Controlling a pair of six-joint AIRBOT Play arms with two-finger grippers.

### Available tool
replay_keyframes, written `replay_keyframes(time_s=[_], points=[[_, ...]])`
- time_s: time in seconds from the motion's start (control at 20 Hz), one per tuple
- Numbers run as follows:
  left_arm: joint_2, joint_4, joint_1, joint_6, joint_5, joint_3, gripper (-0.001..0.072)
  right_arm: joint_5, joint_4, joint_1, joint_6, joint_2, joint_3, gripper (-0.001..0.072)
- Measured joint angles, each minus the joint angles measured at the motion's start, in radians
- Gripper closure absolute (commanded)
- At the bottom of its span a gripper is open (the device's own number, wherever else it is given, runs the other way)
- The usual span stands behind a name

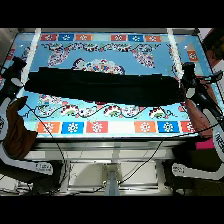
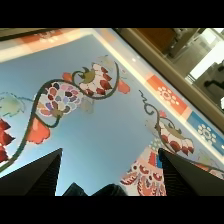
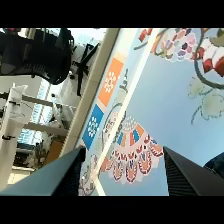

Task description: Fold the clothes and pants, and hang the long-sleeved shirts on hangers.

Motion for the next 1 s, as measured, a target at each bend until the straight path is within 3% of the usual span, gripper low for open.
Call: replay_keyframes(time_s=[0.15, 0.35, 0.6, 0.8, 1.0], points=[[0.019, 0.004, 0.014, 0.022, -0.088, 0.0, 0.0015, 0.0, -0.01, 0.0, -0.034, 0.007, 0.0, 0.0142], [0.032, 0.008, 0.059, 0.056, -0.41, 0.0, 0.001, 0.032, -0.014, 0.0, -0.071, 0.01, 0.0, 0.0143], [0.035, 0.002, 0.112, -0.042, -0.748, 0.0, 0.0008, 0.047, -0.015, 0.0, -0.109, 0.011, 0.0, 0.0143], [0.019, -0.042, 0.123, -0.09, -0.852, -0.002, 0.0011, 0.05, -0.016, 0.0, -0.12, 0.011, 0.0, 0.0144], [-0.042, -0.127, 0.126, -0.153, -0.856, -0.002, 0.0011, 0.051, -0.016, 0.0, -0.124, 0.011, 0.0, 0.0146]])
